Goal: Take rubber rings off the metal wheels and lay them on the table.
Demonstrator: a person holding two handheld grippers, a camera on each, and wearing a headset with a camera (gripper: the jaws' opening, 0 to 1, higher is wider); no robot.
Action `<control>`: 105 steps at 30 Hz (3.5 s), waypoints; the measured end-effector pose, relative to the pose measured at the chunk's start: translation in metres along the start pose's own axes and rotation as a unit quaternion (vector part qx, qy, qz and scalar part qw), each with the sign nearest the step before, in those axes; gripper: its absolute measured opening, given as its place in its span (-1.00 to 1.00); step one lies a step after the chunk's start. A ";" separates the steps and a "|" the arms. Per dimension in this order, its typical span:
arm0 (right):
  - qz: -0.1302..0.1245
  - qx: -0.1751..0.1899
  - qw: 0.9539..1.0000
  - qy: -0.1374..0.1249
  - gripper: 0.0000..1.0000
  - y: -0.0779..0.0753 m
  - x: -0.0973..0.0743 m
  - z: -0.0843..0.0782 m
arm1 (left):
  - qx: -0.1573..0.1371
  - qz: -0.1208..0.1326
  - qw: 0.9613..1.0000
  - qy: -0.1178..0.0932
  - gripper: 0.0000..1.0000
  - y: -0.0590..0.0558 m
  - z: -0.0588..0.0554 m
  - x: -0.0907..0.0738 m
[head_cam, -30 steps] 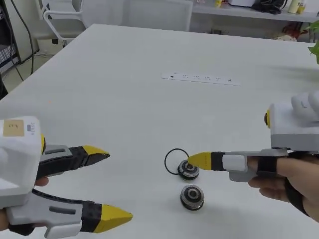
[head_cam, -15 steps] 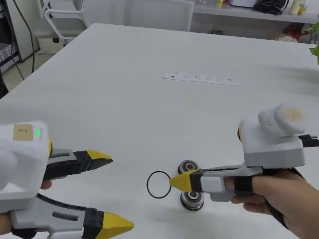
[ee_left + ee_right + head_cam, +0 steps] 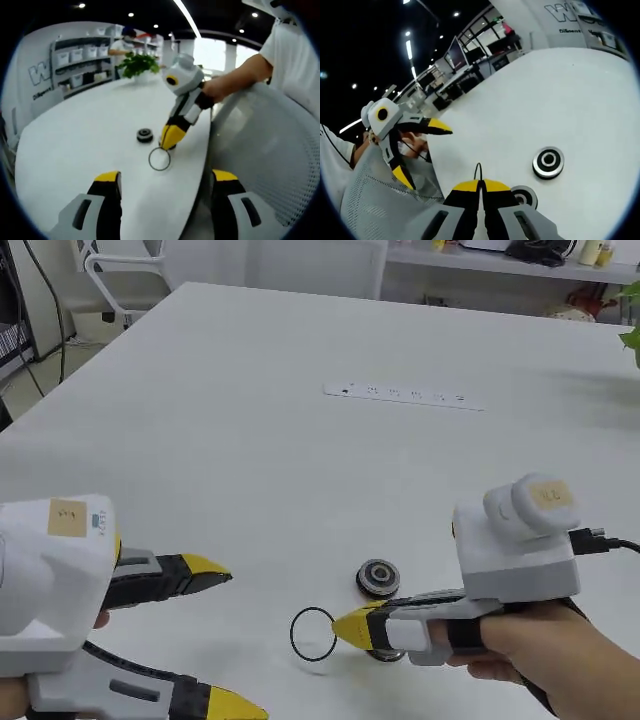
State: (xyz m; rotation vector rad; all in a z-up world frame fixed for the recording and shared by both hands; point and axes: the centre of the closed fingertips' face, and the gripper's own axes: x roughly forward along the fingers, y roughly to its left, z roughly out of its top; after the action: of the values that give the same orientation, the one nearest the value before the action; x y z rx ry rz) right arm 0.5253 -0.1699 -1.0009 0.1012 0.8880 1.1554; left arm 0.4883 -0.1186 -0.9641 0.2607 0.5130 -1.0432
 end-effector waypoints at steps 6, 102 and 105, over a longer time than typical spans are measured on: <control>-0.004 -0.024 1.000 0.004 -1.00 0.001 0.004 -0.002 | -0.003 0.001 1.000 -0.001 0.46 0.001 0.000 0.000; -0.088 -0.146 0.984 0.057 -0.54 -0.056 -0.061 -0.004 | 0.081 -0.079 0.991 -0.068 0.23 0.002 0.115 0.073; -0.079 -0.144 0.984 0.066 -0.53 -0.055 -0.058 -0.010 | 0.027 -0.074 0.991 -0.108 0.19 0.004 0.111 0.076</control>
State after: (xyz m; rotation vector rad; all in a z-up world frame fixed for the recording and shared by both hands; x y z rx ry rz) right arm 0.5537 -0.2454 -1.0024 -0.2808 0.8205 1.1390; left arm 0.5533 -0.2226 -0.9093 0.1567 0.3128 -1.2146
